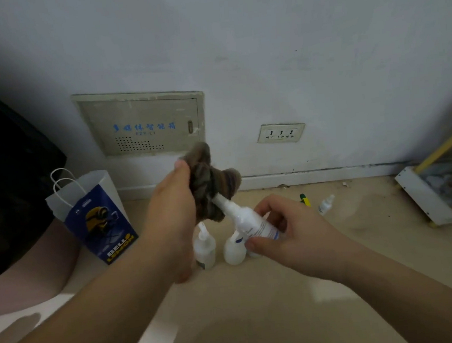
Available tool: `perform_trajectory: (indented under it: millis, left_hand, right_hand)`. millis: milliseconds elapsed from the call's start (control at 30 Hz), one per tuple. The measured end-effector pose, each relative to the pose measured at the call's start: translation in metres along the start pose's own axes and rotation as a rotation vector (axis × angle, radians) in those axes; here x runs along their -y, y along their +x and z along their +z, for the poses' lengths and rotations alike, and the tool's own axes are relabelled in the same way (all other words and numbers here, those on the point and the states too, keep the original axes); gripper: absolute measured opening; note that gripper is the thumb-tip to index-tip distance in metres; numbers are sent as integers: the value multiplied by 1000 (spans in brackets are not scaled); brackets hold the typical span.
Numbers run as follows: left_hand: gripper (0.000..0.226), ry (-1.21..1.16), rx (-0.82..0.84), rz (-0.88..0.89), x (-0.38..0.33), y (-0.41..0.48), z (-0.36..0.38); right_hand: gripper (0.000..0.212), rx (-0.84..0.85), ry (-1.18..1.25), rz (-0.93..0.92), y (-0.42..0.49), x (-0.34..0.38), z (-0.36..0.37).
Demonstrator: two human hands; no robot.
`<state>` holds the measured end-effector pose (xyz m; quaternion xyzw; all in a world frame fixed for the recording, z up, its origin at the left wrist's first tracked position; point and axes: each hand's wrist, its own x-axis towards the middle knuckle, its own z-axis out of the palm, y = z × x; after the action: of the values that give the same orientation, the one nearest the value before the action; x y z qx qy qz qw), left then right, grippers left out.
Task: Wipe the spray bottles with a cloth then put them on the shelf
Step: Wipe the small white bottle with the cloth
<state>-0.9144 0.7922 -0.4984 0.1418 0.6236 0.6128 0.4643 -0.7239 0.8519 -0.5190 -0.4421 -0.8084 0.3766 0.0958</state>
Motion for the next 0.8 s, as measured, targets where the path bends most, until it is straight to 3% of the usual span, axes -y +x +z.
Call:
perform_trajectory:
  millis: [67,167,200,267,433,567,700,800]
  left_hand:
    - [33,156,54,81,-2,0,-5]
    - [26,809,228,540,20,-8,-1]
    - [31,982,222,668,29,-9,0]
    - [38,1107,146,729,35,-2,1]
    - [36,850,58,495,23,6,7]
    - [40,560,-114,317,10,14,-3]
    - [35,561,163,298,23,3,7]
    - [30,544,190,354,46,-6,24]
  right_hand:
    - [36,-73,-23,-18,3,-6,-6]
    - [38,-137,-64,-109,6,-9,-6]
    - [39,-142,-101,-148,5,-9,-4]
    - [39,-144,-163,-206,3,-10,-3]
    - [35,-164,-161,-206,1,-9,-6]
    - [33,-148,-96,-41,6,-15,-7]
    - [31,-126,-18,20,6,-24,-9]
    - [26,-71,76,43,4,-23,-6]
